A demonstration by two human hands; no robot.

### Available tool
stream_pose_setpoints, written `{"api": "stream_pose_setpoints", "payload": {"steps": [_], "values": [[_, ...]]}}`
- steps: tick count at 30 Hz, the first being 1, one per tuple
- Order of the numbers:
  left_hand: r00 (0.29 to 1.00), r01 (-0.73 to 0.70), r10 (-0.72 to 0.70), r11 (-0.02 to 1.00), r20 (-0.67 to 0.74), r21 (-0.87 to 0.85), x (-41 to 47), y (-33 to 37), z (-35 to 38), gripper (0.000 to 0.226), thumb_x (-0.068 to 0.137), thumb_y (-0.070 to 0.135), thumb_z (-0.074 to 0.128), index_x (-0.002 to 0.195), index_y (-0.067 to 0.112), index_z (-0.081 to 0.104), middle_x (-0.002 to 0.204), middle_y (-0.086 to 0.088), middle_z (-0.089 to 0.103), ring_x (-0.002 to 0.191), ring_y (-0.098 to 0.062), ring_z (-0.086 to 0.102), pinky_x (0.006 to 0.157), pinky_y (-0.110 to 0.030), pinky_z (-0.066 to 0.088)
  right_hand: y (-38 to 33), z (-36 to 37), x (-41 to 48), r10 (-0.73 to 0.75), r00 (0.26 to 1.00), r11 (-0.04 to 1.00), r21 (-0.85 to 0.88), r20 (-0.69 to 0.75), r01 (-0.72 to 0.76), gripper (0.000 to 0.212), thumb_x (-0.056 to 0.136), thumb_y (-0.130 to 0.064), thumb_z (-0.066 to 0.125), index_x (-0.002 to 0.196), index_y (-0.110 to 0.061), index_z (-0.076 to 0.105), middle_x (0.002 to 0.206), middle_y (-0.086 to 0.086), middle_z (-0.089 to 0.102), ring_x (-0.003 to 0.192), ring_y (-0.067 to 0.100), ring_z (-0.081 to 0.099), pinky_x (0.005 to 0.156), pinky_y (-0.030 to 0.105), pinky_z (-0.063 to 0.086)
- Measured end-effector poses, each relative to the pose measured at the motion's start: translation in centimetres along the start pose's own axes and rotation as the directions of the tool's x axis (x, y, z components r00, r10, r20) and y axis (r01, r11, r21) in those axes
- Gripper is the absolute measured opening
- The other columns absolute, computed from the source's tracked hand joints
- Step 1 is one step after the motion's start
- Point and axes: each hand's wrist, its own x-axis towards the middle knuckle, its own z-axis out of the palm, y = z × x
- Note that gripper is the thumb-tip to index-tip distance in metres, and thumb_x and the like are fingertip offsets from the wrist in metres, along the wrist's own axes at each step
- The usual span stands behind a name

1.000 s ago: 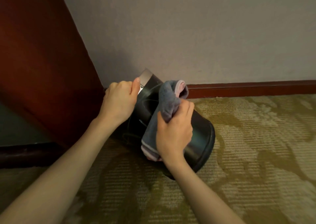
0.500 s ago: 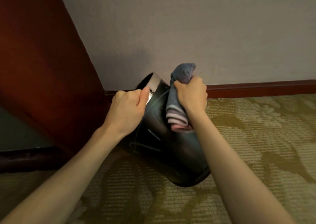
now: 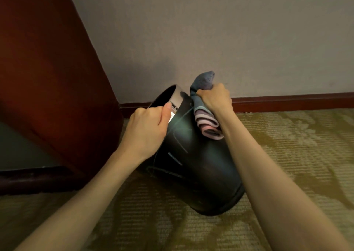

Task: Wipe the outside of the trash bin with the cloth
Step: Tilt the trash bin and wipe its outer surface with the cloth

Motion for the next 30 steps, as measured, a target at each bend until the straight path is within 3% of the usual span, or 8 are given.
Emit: {"api": "stream_pose_setpoints", "payload": {"steps": [3, 7, 11, 16, 22, 25, 27, 30], "values": [[0.999, 0.05, -0.05, 0.998, -0.014, 0.033, 0.7, -0.3, 0.1, 0.052, 0.1, 0.025, 0.034, 0.048, 0.017, 0.034, 0.045, -0.002, 0.042, 0.047, -0.026, 0.046, 0.052, -0.034, 0.029, -0.7, 0.0, -2.4, -0.073, 0.994, 0.997, 0.028, -0.084, 0.075, 0.027, 0.081, -0.038, 0.056, 0.091, -0.014, 0.056, 0.09, 0.01, 0.056, 0.091, 0.037, 0.058, 0.068, 0.034, 0.037], [0.992, 0.124, -0.123, 0.991, -0.021, 0.044, 1.7, -1.2, 0.2, 0.054, 0.099, 0.028, 0.035, 0.046, 0.017, 0.03, 0.047, -0.005, 0.04, 0.057, -0.038, 0.051, 0.056, -0.036, 0.028, -1.5, 1.1, -6.3, -0.18, 0.953, 0.98, 0.041, -0.244, 0.195, 0.03, 0.081, -0.038, 0.055, 0.1, -0.015, 0.055, 0.106, 0.013, 0.061, 0.094, 0.041, 0.057, 0.071, 0.038, 0.039], [0.983, 0.181, -0.181, 0.983, 0.001, -0.004, 2.6, -2.3, 0.1, 0.056, 0.099, 0.029, 0.035, 0.044, 0.018, 0.031, 0.044, -0.003, 0.039, 0.058, -0.039, 0.053, 0.055, -0.034, 0.028, -1.4, 3.6, -10.2, -0.257, 0.874, 0.95, 0.061, -0.412, 0.308, 0.026, 0.082, -0.036, 0.058, 0.097, -0.018, 0.047, 0.104, 0.006, 0.053, 0.086, 0.034, 0.057, 0.062, 0.032, 0.026], [0.98, 0.197, -0.197, 0.98, -0.003, -0.023, 3.2, -2.6, 0.0, 0.056, 0.099, 0.024, 0.037, 0.043, 0.019, 0.028, 0.047, -0.01, 0.039, 0.065, -0.043, 0.057, 0.057, -0.035, 0.028, -1.4, 5.2, -11.7, -0.252, 0.859, 0.934, 0.119, -0.446, 0.336, 0.026, 0.082, -0.033, 0.059, 0.097, -0.016, 0.046, 0.102, 0.005, 0.048, 0.084, 0.033, 0.056, 0.057, 0.027, 0.011], [0.996, 0.083, -0.084, 0.996, -0.012, -0.013, 2.5, -1.5, 0.1, 0.05, 0.099, 0.018, 0.038, 0.049, 0.014, 0.032, 0.056, -0.027, 0.057, 0.06, -0.042, 0.057, 0.056, -0.042, 0.035, -1.5, 3.4, -10.6, -0.201, 0.893, 0.948, 0.152, -0.402, 0.281, 0.023, 0.083, -0.034, 0.057, 0.094, -0.017, 0.046, 0.105, 0.006, 0.053, 0.088, 0.035, 0.055, 0.061, 0.032, 0.025], [0.998, 0.06, -0.06, 0.998, -0.015, -0.004, 1.7, -0.6, 0.1, 0.049, 0.098, 0.017, 0.04, 0.05, 0.012, 0.041, 0.054, -0.022, 0.058, 0.055, -0.038, 0.056, 0.054, -0.034, 0.029, -2.2, 1.9, -8.5, -0.104, 0.94, 0.964, 0.2, -0.326, 0.176, 0.022, 0.082, -0.036, 0.055, 0.093, -0.017, 0.051, 0.105, 0.01, 0.06, 0.092, 0.04, 0.057, 0.067, 0.037, 0.037], [0.999, 0.032, -0.032, 0.999, 0.001, -0.005, 1.0, 0.0, -0.1, 0.046, 0.098, 0.015, 0.041, 0.053, 0.009, 0.048, 0.052, -0.019, 0.057, 0.054, -0.037, 0.057, 0.052, -0.038, 0.035, -2.5, 1.0, -6.7, -0.079, 0.966, 0.97, 0.205, -0.247, 0.132, 0.02, 0.08, -0.035, 0.057, 0.088, -0.017, 0.053, 0.103, 0.013, 0.063, 0.091, 0.039, 0.058, 0.068, 0.035, 0.037], [1.0, 0.009, -0.008, 1.0, 0.021, -0.03, 0.2, 0.7, -0.5, 0.048, 0.097, 0.015, 0.04, 0.05, 0.021, 0.036, 0.044, 0.001, 0.042, 0.048, -0.034, 0.052, 0.051, -0.036, 0.031, -2.7, 0.5, -3.8, -0.053, 0.993, 0.981, 0.182, -0.104, 0.071, 0.031, 0.078, -0.036, 0.061, 0.094, -0.009, 0.059, 0.1, 0.014, 0.062, 0.084, 0.033, 0.056, 0.069, 0.035, 0.041]]}}
